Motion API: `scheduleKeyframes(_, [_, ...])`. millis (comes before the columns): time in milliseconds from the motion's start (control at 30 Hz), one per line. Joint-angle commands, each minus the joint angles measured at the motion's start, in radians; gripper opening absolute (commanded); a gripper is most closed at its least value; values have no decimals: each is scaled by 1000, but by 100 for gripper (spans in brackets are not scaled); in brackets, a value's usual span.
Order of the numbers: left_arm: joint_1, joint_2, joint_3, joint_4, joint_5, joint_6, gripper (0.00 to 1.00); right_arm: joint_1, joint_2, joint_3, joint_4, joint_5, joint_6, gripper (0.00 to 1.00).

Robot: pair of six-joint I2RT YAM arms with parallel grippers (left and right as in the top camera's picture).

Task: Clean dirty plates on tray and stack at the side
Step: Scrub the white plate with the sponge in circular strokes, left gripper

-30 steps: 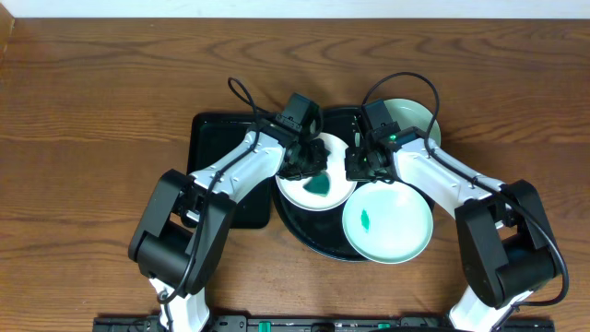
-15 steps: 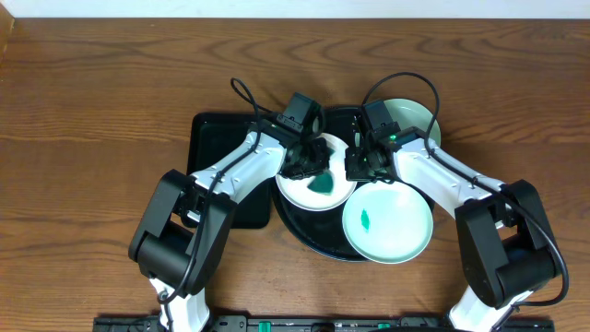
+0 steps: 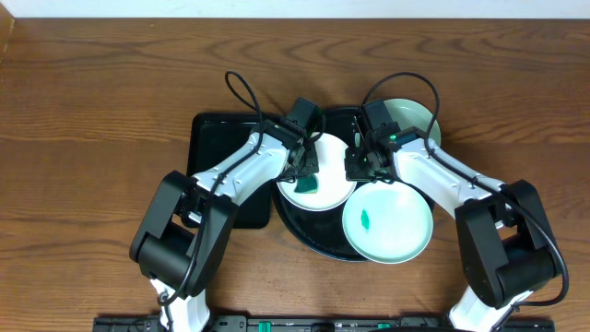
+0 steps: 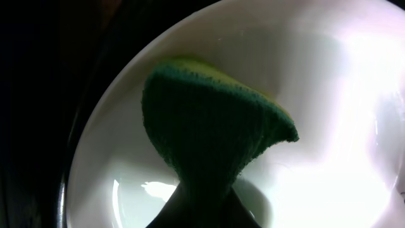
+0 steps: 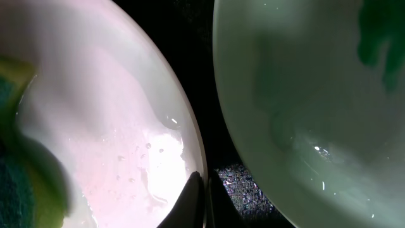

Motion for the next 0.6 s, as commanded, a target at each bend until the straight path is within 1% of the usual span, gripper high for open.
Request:
scheduleKeyframes(0, [9, 13, -13, -18, -13, -6, 9, 14, -3, -6, 0, -27, -14, 1])
scheduleKeyframes(167, [1, 13, -13, 25, 183, -6, 8, 14, -3, -6, 0, -27, -14, 1])
scheduleKeyframes(333, [-2, 13, -13, 69, 313, -6, 8, 14, -3, -6, 0, -27, -14, 1])
scheduleKeyframes(433, [-2, 13, -8, 71, 338, 9, 7, 14, -3, -6, 0, -27, -14, 1])
scheduleKeyframes(567, [-2, 2, 22, 13, 314, 36, 7, 14, -3, -6, 1, -27, -14, 1])
